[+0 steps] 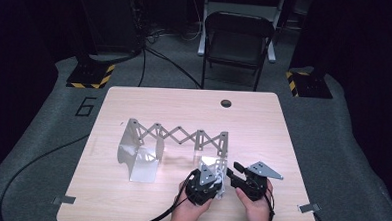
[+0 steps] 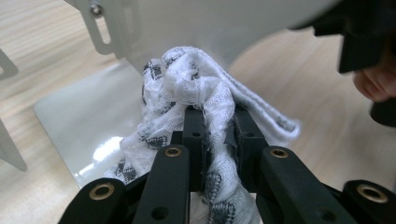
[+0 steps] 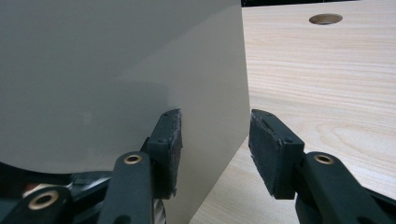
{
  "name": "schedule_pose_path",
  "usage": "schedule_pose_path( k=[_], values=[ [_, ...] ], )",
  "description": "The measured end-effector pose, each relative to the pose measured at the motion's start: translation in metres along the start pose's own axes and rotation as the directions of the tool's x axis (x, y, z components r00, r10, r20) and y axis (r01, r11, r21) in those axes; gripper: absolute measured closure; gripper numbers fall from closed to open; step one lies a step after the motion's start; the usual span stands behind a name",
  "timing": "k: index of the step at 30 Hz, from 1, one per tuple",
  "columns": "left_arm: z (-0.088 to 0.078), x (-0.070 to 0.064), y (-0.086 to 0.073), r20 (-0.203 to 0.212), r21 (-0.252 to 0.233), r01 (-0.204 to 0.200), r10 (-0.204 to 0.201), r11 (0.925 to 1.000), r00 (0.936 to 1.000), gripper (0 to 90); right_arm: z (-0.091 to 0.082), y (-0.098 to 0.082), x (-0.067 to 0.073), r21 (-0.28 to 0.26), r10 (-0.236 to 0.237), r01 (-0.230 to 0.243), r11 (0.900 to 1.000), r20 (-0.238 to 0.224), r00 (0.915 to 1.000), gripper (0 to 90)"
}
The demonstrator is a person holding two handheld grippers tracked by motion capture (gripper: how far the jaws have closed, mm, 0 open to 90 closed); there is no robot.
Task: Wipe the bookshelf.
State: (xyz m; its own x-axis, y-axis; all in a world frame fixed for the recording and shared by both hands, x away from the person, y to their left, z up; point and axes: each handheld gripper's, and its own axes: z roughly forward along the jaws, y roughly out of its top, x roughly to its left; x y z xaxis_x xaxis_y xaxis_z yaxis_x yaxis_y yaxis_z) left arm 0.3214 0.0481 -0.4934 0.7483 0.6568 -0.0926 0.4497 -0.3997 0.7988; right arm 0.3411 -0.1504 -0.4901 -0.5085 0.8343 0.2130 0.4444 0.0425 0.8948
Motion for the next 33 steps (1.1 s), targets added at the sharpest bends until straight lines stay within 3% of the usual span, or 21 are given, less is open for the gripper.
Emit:
schedule_pose_path(
  k=[3, 5, 11, 18, 23, 28, 33],
  values=[
    [-0.01, -0.003, -0.006, 0.003, 0.004, -0.026, 0.026, 0.9997, 0.9997, 78.8, -0.004, 0.0, 0.0, 0.012, -0.008, 0.008, 1.0, -0.003, 1.0, 48.7],
    [-0.017, -0.002, -0.01, -0.019, 0.001, -0.034, 0.034, 0.9994, 0.9992, 78.7, -0.008, 0.0, -0.001, 0.013, -0.02, 0.02, 1.0, -0.005, 0.9998, 47.4],
    [-0.032, 0.008, -0.009, -0.035, -0.02, -0.002, 0.001, 0.9998, 0.9994, 78.6, -0.018, 0.002, -0.003, 0.013, 0.01, -0.01, 1.0, -0.002, 1.0, 46.0],
    [-0.036, 0.011, -0.014, -0.072, -0.02, 0.017, -0.018, 0.9997, 0.9972, 78.6, -0.027, 0.003, 0.001, 0.019, 0.011, -0.011, 1.0, -0.015, 0.9998, 46.0],
    [-0.037, 0.005, -0.018, -0.047, -0.02, 0.031, -0.032, 0.9993, 0.9984, 78.1, -0.041, 0.001, 0.001, 0.028, 0.005, -0.005, 1.0, 0.011, 0.9999, 46.0],
    [-0.033, -0.008, -0.018, 0.007, -0.012, 0.014, -0.014, 0.9998, 0.9999, 78.1, -0.059, -0.006, -0.006, 0.024, 0.034, -0.034, 0.999, 0.034, 0.9989, 46.5],
    [-0.025, -0.021, -0.015, 0.028, -0.012, -0.017, 0.017, 0.9998, 0.9994, 78.1, -0.071, -0.008, -0.012, 0.01, 0.062, -0.062, 0.998, 0.046, 0.997, 46.8]
  ],
)
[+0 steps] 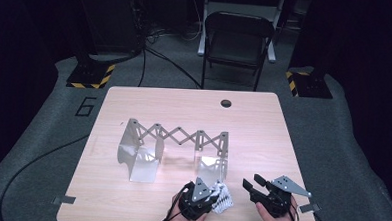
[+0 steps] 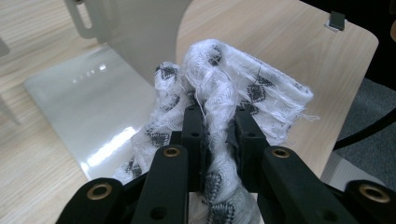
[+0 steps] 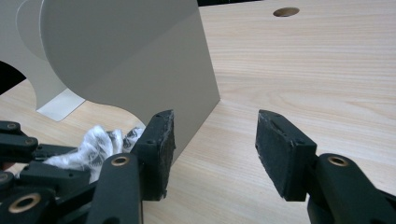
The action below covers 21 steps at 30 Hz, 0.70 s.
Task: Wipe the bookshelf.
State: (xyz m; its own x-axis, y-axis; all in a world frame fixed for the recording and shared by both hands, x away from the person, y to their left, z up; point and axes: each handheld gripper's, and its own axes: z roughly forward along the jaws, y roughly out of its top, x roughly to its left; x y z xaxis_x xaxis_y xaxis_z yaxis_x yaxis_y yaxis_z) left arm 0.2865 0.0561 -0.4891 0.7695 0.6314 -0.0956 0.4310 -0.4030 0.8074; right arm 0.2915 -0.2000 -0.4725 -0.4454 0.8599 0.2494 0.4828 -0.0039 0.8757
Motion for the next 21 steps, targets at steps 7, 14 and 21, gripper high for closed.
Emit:
schedule_pose_path(
  k=[7, 14, 21],
  values=[
    [0.017, -0.006, 0.002, 0.024, 0.0, 0.016, -0.016, 0.9999, 0.9996, 76.7, -0.005, -0.004, 0.003, -0.004, 0.001, -0.001, 1.0, 0.009, 1.0, 50.6],
    [-0.005, 0.0, 0.0, -0.01, 0.002, -0.015, 0.016, 0.9999, 0.9998, 78.0, -0.005, -0.006, 0.001, -0.007, 0.014, -0.014, 1.0, 0.006, 0.9999, 51.5],
    [-0.032, 0.023, -0.02, -0.061, -0.002, 0.012, -0.012, 0.9999, 0.9981, 77.9, -0.002, -0.008, 0.001, 0.004, 0.019, -0.019, 1.0, 0.001, 0.9998, 51.0]
  ],
)
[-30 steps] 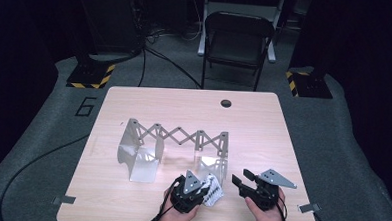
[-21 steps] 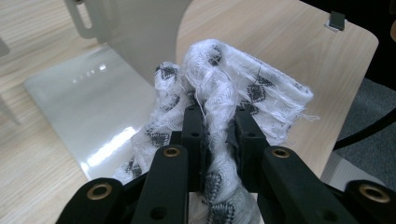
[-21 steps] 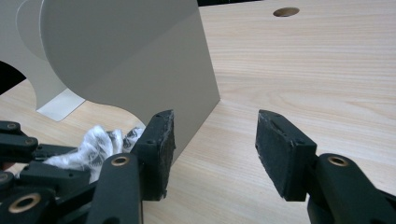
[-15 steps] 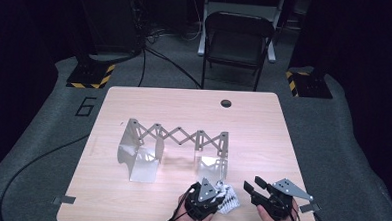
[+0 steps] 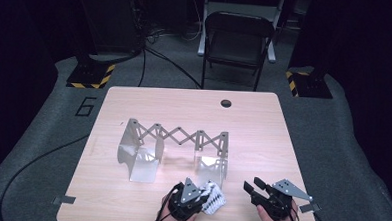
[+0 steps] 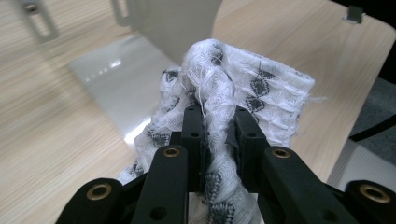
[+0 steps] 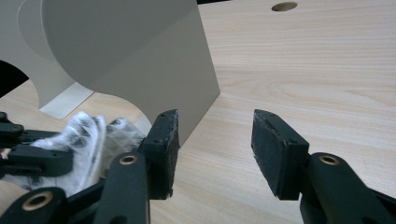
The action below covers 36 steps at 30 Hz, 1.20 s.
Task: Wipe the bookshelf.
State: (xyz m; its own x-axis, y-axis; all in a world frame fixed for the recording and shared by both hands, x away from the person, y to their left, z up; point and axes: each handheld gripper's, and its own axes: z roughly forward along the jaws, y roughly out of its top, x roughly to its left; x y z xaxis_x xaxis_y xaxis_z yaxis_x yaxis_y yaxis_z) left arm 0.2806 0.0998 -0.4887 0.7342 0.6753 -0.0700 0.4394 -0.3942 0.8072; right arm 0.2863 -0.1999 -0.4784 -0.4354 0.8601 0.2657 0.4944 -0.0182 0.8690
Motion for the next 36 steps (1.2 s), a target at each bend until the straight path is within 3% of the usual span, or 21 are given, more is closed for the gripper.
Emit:
schedule_pose_path(
  k=[3, 7, 12, 15, 19, 20, 23, 25, 30, 36],
  values=[
    [-0.01, 0.01, -0.005, -0.023, 0.009, 0.008, -0.008, 0.9999, 0.9997, 77.9, 0.001, 0.0, 0.002, -0.004, -0.005, 0.005, 1.0, -0.004, 1.0, 50.8],
    [-0.011, 0.021, -0.006, -0.064, -0.002, 0.075, -0.075, 0.9972, 0.9951, 77.8, 0.003, -0.001, 0.004, 0.006, -0.007, 0.007, 1.0, -0.008, 0.9999, 50.8],
    [-0.004, 0.02, -0.01, -0.089, 0.018, 0.037, -0.036, 0.9991, 0.9954, 77.5, 0.003, -0.002, 0.006, 0.012, -0.015, 0.015, 1.0, -0.009, 0.9999, 50.8],
    [-0.003, 0.022, -0.013, -0.091, 0.015, 0.058, -0.056, 0.9982, 0.9942, 77.6, 0.004, -0.004, 0.005, 0.02, -0.014, 0.015, 1.0, -0.015, 0.9998, 51.0],
    [-0.001, 0.016, -0.009, -0.052, 0.004, 0.071, -0.071, 0.9975, 0.9962, 77.6, 0.005, -0.005, 0.007, 0.021, -0.021, 0.022, 1.0, -0.024, 0.9995, 51.0],
    [0.001, 0.012, -0.008, -0.025, 0.005, 0.071, -0.071, 0.9975, 0.9972, 77.6, 0.005, -0.004, 0.008, 0.024, -0.022, 0.023, 0.999, -0.027, 0.9994, 51.1],
    [0.009, -0.003, -0.001, 0.016, 0.005, 0.02, -0.021, 0.9998, 0.9997, 77.6, 0.002, -0.002, 0.01, 0.013, -0.031, 0.031, 0.999, -0.024, 0.9992, 51.4],
    [0.017, -0.011, 0.004, 0.032, 0.005, 0.01, -0.01, 0.9999, 0.9995, 77.6, -0.001, 0.0, 0.008, 0.007, -0.039, 0.039, 0.999, -0.009, 0.9992, 51.8],
    [0.032, -0.025, 0.014, 0.078, 0.004, -0.002, 0.002, 1.0, 0.9969, 77.6, -0.005, 0.001, 0.003, 0.008, -0.01, 0.01, 1.0, -0.014, 0.9999, 54.5],
    [0.048, -0.039, 0.024, 0.117, 0.0, -0.01, 0.01, 0.9999, 0.993, 77.6, -0.013, 0.006, 0.005, 0.007, -0.029, 0.029, 1.0, -0.01, 0.9995, 59.0]
  ],
)
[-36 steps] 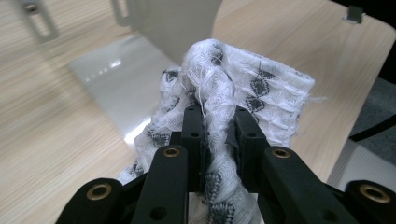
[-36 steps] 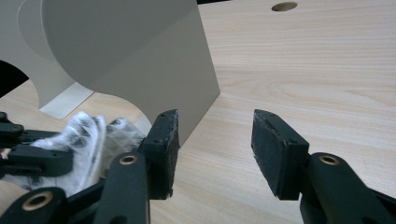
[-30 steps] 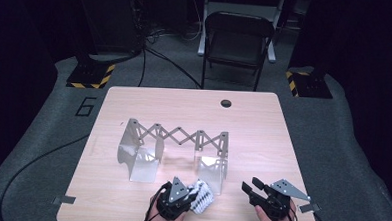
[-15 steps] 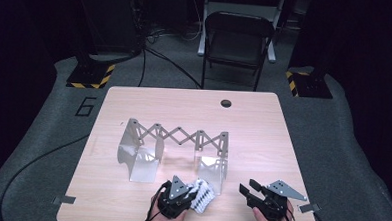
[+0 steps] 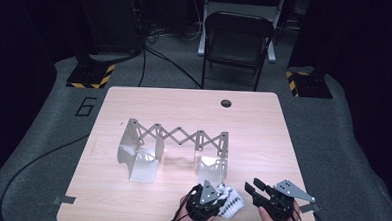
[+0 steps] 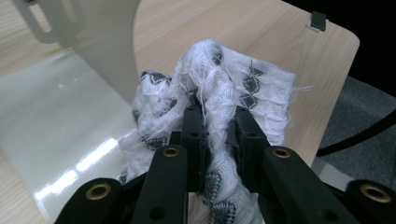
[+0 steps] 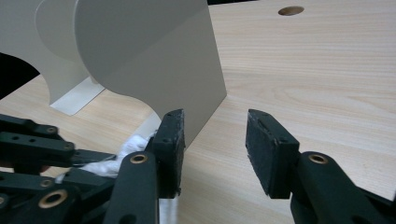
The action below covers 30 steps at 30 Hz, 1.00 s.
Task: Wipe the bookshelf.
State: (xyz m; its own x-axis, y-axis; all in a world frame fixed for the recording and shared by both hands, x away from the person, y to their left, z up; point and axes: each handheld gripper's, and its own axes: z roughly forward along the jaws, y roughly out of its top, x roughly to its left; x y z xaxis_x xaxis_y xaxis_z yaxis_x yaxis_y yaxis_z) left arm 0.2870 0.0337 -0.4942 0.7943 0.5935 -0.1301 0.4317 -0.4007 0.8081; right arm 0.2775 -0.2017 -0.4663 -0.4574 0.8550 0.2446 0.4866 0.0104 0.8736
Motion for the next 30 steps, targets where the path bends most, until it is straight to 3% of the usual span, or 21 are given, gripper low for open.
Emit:
schedule_pose_path(
  k=[3, 4, 6, 9, 10, 12, 17, 21, 23, 24, 25, 27, 30],
  values=[
    [0.012, -0.002, 0.005, 0.001, 0.004, -0.011, 0.011, 0.9999, 0.9999, 77.5, -0.004, -0.004, -0.003, 0.024, -0.016, 0.016, 1.0, 0.005, 0.9999, 64.5],
    [0.015, -0.002, 0.006, 0.017, 0.007, 0.004, -0.005, 1.0, 0.9998, 77.3, -0.005, -0.006, -0.004, 0.037, -0.019, 0.019, 0.999, 0.006, 0.9998, 65.4],
    [0.02, -0.003, 0.009, 0.011, 0.0, 0.005, -0.005, 1.0, 0.9999, 76.1, -0.006, -0.009, -0.006, 0.062, -0.013, 0.013, 0.998, 0.006, 0.9999, 68.4],
    [0.019, -0.002, 0.01, 0.02, -0.002, 0.006, -0.006, 1.0, 0.9998, 65.6, -0.001, -0.015, -0.009, 0.093, 0.001, 0.0, 0.996, -0.008, 1.0, 69.4],
    [0.017, -0.001, 0.01, 0.016, 0.007, -0.013, 0.013, 0.9999, 0.9998, 64.1, 0.003, -0.017, -0.009, 0.105, -0.001, 0.002, 0.994, -0.013, 0.9999, 69.4],
    [0.013, -0.003, 0.009, -0.002, 0.005, -0.037, 0.037, 0.9993, 0.9993, 60.8, 0.01, -0.022, -0.01, 0.153, -0.004, 0.007, 0.988, -0.021, 0.9998, 69.4],
    [0.004, -0.002, 0.003, -0.003, 0.002, -0.03, 0.03, 0.9996, 0.9996, 52.8, 0.029, -0.029, -0.01, 0.256, -0.046, 0.049, 0.965, -0.018, 0.9988, 67.7],
    [-0.008, 0.004, -0.002, -0.002, 0.0, -0.015, 0.015, 0.9999, 0.9999, 50.7, 0.043, -0.032, -0.009, 0.329, -0.13, 0.115, 0.937, 0.023, 0.9912, 67.6],
    [-0.012, 0.009, -0.003, -0.008, -0.01, -0.007, 0.007, 0.9999, 0.9999, 49.3, 0.046, -0.032, -0.009, 0.344, -0.15, 0.125, 0.931, 0.046, 0.9877, 67.3],
    [-0.012, 0.011, -0.004, -0.009, -0.012, -0.002, 0.002, 0.9999, 1.0, 49.1, 0.044, -0.031, -0.009, 0.325, -0.147, 0.123, 0.938, 0.052, 0.9877, 66.3],
    [-0.012, 0.012, -0.004, -0.003, -0.011, 0.009, -0.009, 0.9999, 1.0, 49.2, 0.041, -0.029, -0.008, 0.29, -0.123, 0.098, 0.952, 0.07, 0.9899, 65.2],
    [-0.01, 0.013, -0.004, -0.001, -0.007, 0.011, -0.011, 0.9999, 0.9999, 49.3, 0.03, -0.024, -0.006, 0.225, -0.088, 0.072, 0.972, 0.063, 0.9941, 63.4],
    [-0.008, 0.011, -0.005, -0.003, -0.001, -0.003, 0.003, 1.0, 1.0, 49.0, 0.02, -0.021, -0.003, 0.148, -0.048, 0.05, 0.988, -0.02, 0.9987, 56.9]
  ],
)
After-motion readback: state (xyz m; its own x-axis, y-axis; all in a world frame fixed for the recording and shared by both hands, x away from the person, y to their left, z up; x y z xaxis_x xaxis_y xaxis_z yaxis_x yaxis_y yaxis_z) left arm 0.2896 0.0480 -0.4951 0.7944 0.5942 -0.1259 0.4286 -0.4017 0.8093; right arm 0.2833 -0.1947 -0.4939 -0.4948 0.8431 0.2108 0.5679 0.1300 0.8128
